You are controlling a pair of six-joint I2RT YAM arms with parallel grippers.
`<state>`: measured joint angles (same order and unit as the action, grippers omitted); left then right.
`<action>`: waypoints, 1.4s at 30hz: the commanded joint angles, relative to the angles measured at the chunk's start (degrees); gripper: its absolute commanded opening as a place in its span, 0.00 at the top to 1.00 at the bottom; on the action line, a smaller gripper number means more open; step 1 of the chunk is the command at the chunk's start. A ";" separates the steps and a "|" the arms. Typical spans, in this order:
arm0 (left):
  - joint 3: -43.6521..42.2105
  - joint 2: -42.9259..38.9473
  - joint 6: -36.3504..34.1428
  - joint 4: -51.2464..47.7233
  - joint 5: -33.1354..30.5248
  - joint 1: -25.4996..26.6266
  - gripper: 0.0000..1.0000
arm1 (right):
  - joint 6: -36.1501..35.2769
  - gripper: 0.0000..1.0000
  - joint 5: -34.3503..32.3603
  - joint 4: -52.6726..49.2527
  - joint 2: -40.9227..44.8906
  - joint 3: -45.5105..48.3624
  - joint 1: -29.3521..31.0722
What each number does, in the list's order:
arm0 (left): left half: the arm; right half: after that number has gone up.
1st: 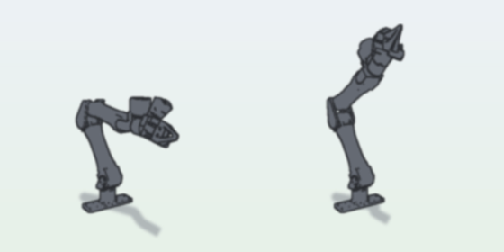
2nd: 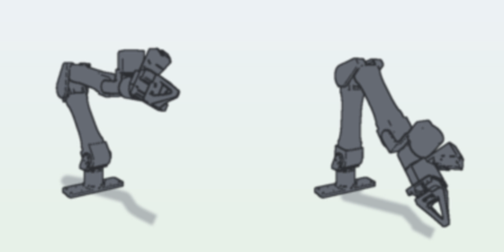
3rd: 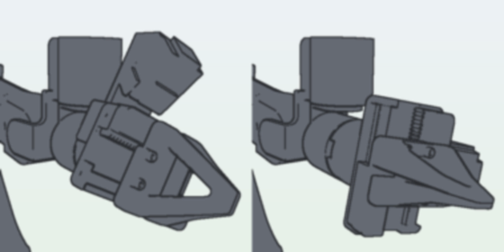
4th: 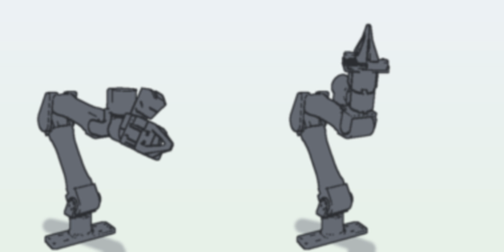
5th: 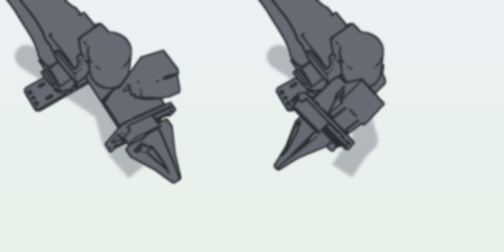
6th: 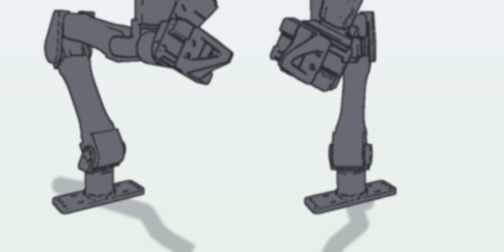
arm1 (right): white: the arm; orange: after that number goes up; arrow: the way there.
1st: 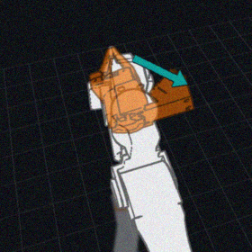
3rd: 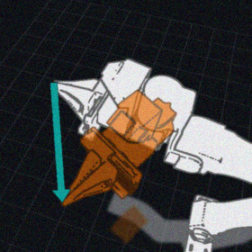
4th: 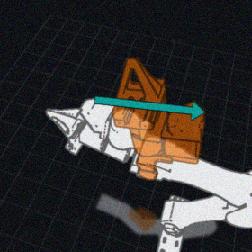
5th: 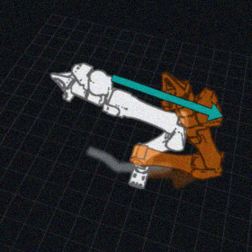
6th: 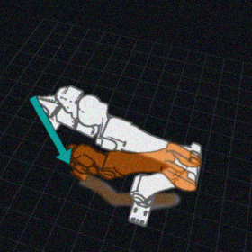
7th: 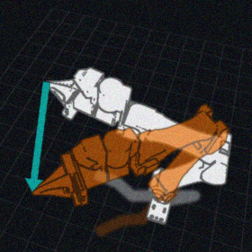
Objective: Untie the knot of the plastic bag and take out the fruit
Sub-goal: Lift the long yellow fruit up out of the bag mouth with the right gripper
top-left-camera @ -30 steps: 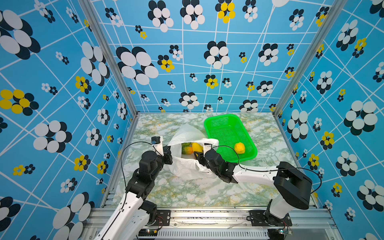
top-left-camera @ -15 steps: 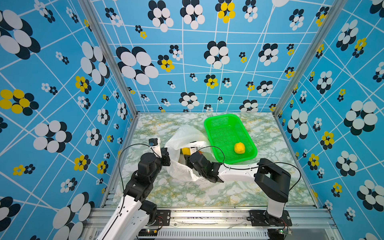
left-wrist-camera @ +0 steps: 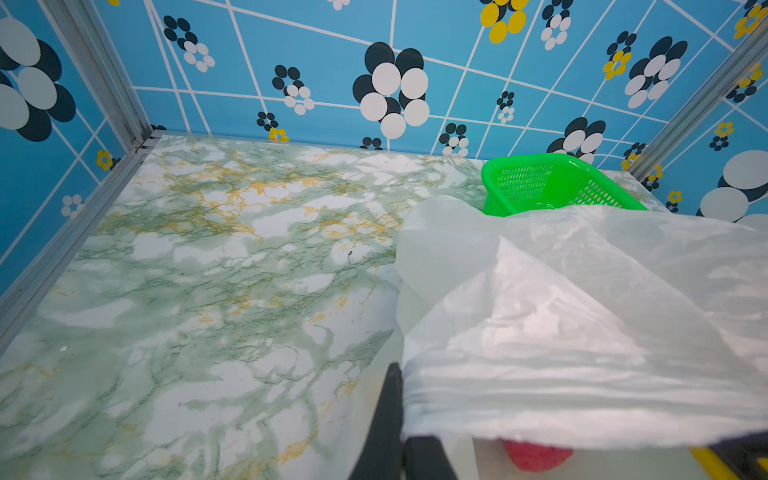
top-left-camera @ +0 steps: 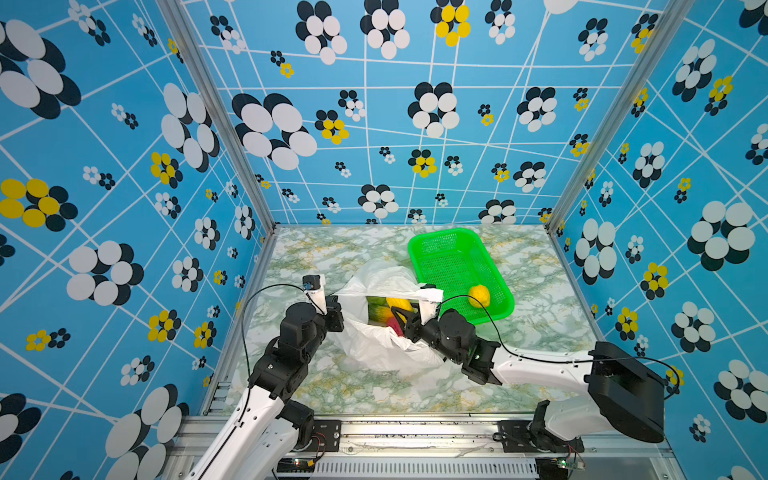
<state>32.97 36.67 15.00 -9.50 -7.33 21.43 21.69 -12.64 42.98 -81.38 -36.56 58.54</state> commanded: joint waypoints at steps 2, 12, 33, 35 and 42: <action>0.41 -0.63 -0.59 -0.08 -1.86 -0.17 1.00 | 0.84 0.66 3.53 5.40 1.67 3.24 -2.41; 0.34 -0.34 -0.61 0.18 -1.41 -0.16 1.00 | 5.37 0.58 27.90 25.72 4.45 9.57 -6.70; 0.72 -1.30 -0.45 0.87 -1.50 -0.03 1.00 | -9.63 0.68 14.29 -8.65 -9.07 -8.43 10.18; 4.09 0.20 0.46 -1.35 -1.88 -0.07 1.00 | -13.80 0.68 13.80 -11.23 -5.65 -8.86 12.54; 13.11 6.76 -4.05 -4.93 -0.93 0.63 1.00 | -19.90 0.67 4.79 -17.38 4.02 -10.59 15.42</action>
<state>43.29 41.91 14.31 -13.80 -8.60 21.52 5.82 -1.34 29.65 -80.60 -45.30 74.24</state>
